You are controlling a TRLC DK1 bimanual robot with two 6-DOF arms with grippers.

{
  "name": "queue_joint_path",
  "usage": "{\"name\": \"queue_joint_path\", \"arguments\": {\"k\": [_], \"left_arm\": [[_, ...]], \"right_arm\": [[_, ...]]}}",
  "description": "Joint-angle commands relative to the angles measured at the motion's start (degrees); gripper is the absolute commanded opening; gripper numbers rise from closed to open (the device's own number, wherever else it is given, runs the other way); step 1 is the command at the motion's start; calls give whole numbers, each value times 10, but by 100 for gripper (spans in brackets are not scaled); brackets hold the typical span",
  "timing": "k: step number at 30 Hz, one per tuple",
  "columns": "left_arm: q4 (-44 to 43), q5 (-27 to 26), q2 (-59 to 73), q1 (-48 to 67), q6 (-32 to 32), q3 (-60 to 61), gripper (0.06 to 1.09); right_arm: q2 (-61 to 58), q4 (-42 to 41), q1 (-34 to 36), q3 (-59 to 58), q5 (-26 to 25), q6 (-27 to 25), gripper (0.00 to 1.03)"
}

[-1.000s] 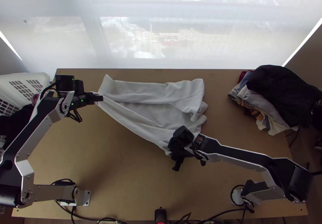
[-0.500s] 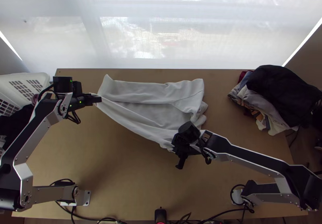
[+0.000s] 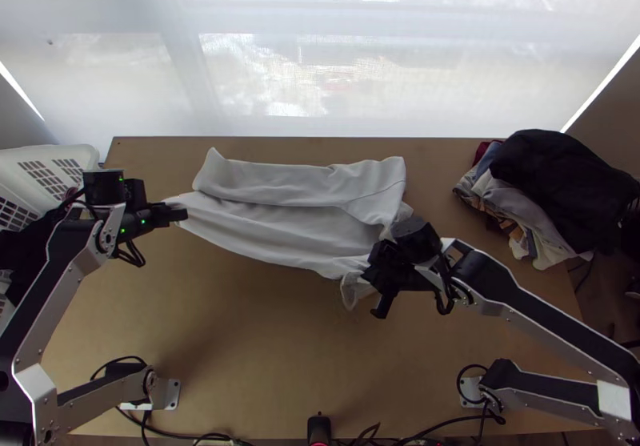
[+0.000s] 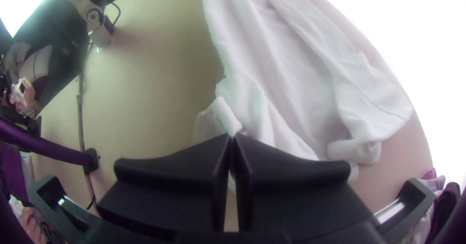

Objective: Fold the t-shirt

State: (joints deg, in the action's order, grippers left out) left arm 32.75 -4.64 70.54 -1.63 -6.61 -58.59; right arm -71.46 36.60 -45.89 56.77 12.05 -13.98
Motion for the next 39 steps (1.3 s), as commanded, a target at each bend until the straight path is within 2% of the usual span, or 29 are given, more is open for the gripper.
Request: {"name": "queue_joint_path", "arguments": {"k": [1,14,39], "left_arm": [[27,0,-52,-10,4,22,9],[100,0,-139,-20,13,33,9],[267,-9,-327,-39,17,42,9]], "right_arm": [[44,49,26,48,3,-4,3],[106,113,47,108,3,-11,3],[190,249,37,199,-1,-16,3]]}}
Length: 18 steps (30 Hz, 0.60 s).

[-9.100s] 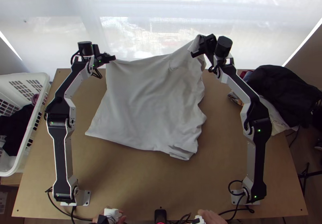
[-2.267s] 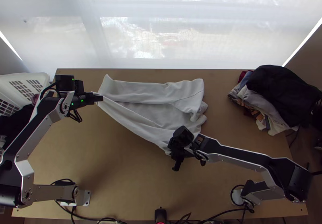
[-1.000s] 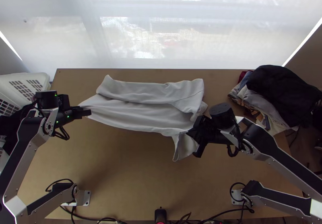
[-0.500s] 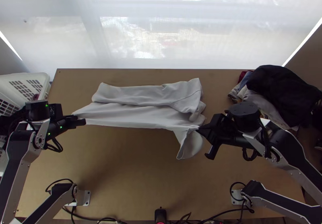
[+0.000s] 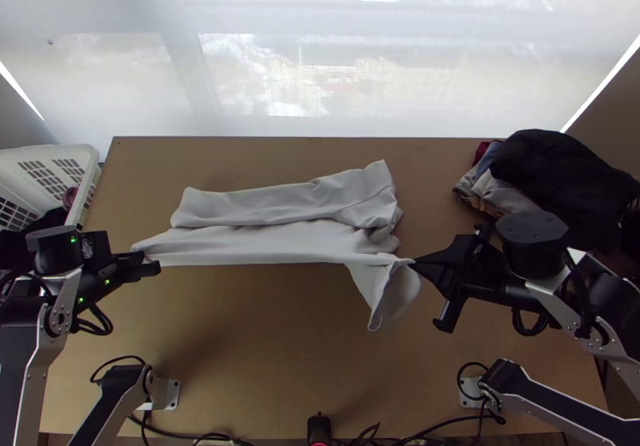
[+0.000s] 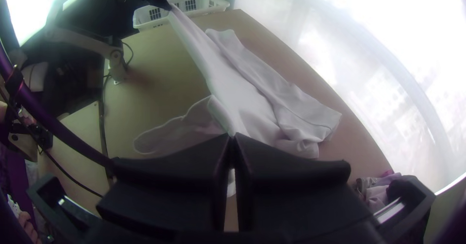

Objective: Fold the t-shirt

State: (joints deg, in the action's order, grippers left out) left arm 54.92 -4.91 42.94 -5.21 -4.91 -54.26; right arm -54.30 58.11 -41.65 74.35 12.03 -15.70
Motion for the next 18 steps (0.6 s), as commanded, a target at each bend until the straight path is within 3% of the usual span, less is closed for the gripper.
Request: {"name": "queue_joint_path", "arguments": {"k": [1,9,18], "left_arm": [[52,-12,-58,-3,-1,-2,9],[68,-31,-73,-3,-10,-1,9],[-40,-32,39,-1,-5,2,9]], "right_arm": [[21,39,-7,26,0,3,3],[29,52,-11,25,-1,4,3],[11,-43,29,-51,-2,-43,3]]}}
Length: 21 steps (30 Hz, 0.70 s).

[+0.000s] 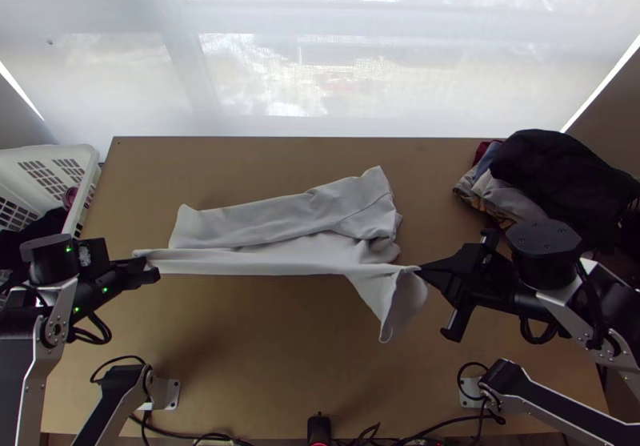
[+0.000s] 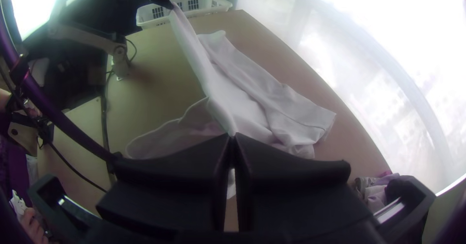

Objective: Fold the t-shirt

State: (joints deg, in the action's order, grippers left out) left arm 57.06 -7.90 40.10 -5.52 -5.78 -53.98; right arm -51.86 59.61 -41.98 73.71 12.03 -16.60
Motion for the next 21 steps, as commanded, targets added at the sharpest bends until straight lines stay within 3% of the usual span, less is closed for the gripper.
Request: {"name": "queue_joint_path", "arguments": {"k": [1,11,21], "left_arm": [[-77,-2,85,5,4,-3,9],[-200,-1,266,9,8,-41,9],[-266,0,440,1,12,-115,9]], "right_arm": [[-22,-71,49,-52,-1,-46,3],[-170,-218,167,-53,43,-104,3],[-381,-283,240,54,70,-140,3]]}}
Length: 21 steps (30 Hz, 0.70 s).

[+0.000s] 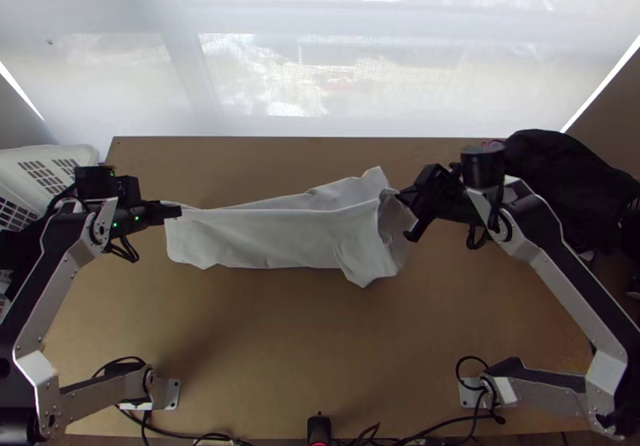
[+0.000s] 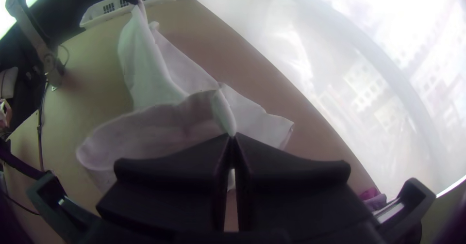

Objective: Fold the t-shirt

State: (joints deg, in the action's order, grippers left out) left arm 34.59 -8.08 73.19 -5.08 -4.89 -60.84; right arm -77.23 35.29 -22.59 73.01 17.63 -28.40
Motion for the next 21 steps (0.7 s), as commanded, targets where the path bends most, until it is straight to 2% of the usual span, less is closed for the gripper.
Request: {"name": "queue_joint_path", "arguments": {"k": [1,12,21], "left_arm": [[-43,2,124,-4,3,-57,9],[-74,6,231,5,1,-101,9],[-96,11,284,10,1,-104,9]], "right_arm": [[-148,-42,48,74,14,-25,3],[-332,-44,67,201,14,-49,3],[-455,-44,76,281,13,-45,3]]}}
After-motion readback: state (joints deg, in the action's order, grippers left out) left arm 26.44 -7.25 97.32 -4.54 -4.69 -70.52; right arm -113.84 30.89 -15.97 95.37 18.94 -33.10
